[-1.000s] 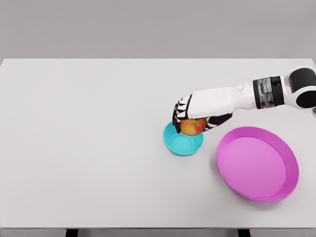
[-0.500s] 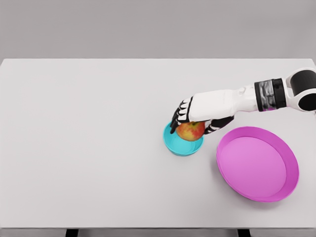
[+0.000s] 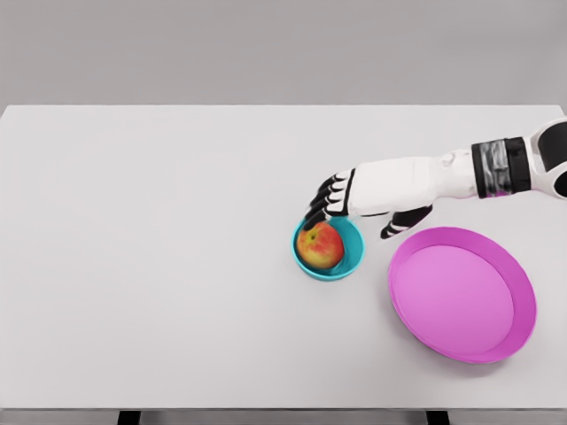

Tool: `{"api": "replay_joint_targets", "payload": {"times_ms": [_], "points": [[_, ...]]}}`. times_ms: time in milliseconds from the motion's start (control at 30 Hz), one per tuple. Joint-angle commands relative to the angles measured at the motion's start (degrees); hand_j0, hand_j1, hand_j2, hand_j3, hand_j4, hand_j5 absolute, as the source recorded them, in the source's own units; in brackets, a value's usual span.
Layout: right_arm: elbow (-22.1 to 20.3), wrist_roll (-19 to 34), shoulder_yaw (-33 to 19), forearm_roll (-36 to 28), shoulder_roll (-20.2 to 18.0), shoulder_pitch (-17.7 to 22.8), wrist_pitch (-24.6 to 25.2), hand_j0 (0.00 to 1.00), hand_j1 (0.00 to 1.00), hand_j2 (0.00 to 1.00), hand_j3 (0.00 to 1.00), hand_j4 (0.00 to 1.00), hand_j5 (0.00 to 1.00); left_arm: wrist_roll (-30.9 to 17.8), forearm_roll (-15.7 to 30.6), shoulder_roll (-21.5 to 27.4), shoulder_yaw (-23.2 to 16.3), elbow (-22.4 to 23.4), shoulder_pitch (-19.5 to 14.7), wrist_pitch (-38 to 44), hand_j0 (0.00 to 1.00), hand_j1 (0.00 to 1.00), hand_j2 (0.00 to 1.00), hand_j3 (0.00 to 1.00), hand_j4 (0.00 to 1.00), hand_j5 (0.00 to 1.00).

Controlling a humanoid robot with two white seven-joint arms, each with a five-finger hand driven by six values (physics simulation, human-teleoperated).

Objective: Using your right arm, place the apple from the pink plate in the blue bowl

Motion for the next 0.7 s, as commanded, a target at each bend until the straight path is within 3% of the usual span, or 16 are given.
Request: {"api": "replay_joint_targets", "payload": {"times_ms": [0, 267, 433, 600, 667], "points": [[-0.81, -0.39, -1.08, -0.59, -2.35, 0.00, 0.14, 0.96, 0.96, 0.96, 0.96, 0.96, 0.96, -0.01, 0.00, 0.00, -0.01, -0.01, 0.00, -0.01, 1.00, 1.00, 1.00, 1.00, 1.00, 1.00], [-1.16, -2.15, -3.89, -3.14, -10.52, 1.84, 0.14, 0.95, 0.95, 0.95, 0.95, 0.95, 0.95, -0.01, 0.00, 0.00, -0.01, -0.01, 0.00, 0.08, 1.00, 1.00, 1.00, 1.00, 1.00, 1.00], [-1.16, 1.80, -11.19, -4.28, -10.79, 7.73, 0.14, 0.94, 0.94, 0.94, 0.94, 0.94, 0.94, -0.01, 0.00, 0.00, -0.01, 0.08, 0.00, -0.01, 1.00, 1.00, 1.00, 1.00, 1.00, 1.00], [-1.25, 2.07, -11.81, -4.46, -12.19, 9.14, 0.14, 0.94, 0.94, 0.94, 0.94, 0.94, 0.94, -0.01, 0.00, 0.00, -0.01, -0.01, 0.00, -0.01, 1.00, 1.00, 1.00, 1.00, 1.00, 1.00], [-1.34, 2.07, -11.81, -4.37, -13.77, 10.28, 0.14, 0.94, 0.94, 0.94, 0.94, 0.94, 0.94, -0.01, 0.00, 0.00, -0.01, -0.71, -1.67, -0.01, 1.00, 1.00, 1.00, 1.00, 1.00, 1.00]]}}
